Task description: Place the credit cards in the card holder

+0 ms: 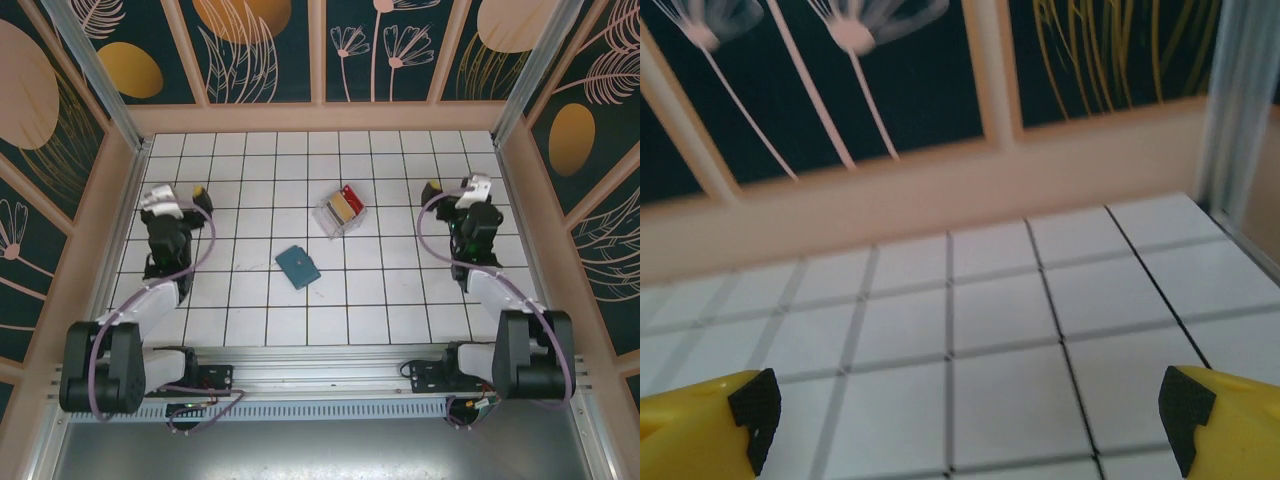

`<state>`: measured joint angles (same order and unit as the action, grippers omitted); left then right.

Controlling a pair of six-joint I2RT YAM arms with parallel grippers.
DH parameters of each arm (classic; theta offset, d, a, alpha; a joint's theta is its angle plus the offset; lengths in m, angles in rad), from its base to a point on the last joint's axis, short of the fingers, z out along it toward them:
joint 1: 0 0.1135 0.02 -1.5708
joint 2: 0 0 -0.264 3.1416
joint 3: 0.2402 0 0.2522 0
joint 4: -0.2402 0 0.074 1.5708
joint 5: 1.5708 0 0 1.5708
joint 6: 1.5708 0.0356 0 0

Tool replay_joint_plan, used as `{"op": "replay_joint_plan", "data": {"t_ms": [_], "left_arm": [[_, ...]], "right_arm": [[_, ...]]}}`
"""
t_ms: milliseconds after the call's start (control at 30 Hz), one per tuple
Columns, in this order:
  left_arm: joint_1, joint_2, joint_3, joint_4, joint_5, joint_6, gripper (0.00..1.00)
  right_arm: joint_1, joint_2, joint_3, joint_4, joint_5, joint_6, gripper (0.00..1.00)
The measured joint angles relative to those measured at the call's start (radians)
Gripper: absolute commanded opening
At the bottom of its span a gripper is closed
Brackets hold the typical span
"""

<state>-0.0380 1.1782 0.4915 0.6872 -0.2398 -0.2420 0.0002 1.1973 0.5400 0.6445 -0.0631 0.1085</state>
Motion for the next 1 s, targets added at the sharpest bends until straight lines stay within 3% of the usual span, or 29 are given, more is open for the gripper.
{"op": "replay_joint_plan", "data": {"t_ms": [133,267,400,533,733,1000], "left_arm": [[0.001,-0.055,0.088,-0.167,0.042,-0.128,0.99],[0.001,-0.04,0.092,-0.341,0.177,-0.24,0.99],[0.0,0.02,0.106,-0.523,0.317,-0.325,0.99],[-0.04,0.071,0.109,-0.672,0.42,-0.383,0.99],[-0.233,0.083,0.134,-0.829,0.419,-0.433,0.97],[-0.351,0.171,0.186,-0.873,0.357,-0.476,0.95]], "right_arm": [[-0.001,-0.012,0.139,-0.193,-0.114,0.093,0.99],[0.043,0.021,0.182,-0.354,-0.23,0.172,0.99],[0.231,0.063,0.227,-0.525,-0.248,0.189,0.96],[0.447,0.159,0.322,-0.659,-0.25,0.179,0.8],[0.698,0.296,0.362,-0.745,-0.159,0.178,0.76],[0.834,0.521,0.525,-0.846,-0.067,0.166,0.7]]}}
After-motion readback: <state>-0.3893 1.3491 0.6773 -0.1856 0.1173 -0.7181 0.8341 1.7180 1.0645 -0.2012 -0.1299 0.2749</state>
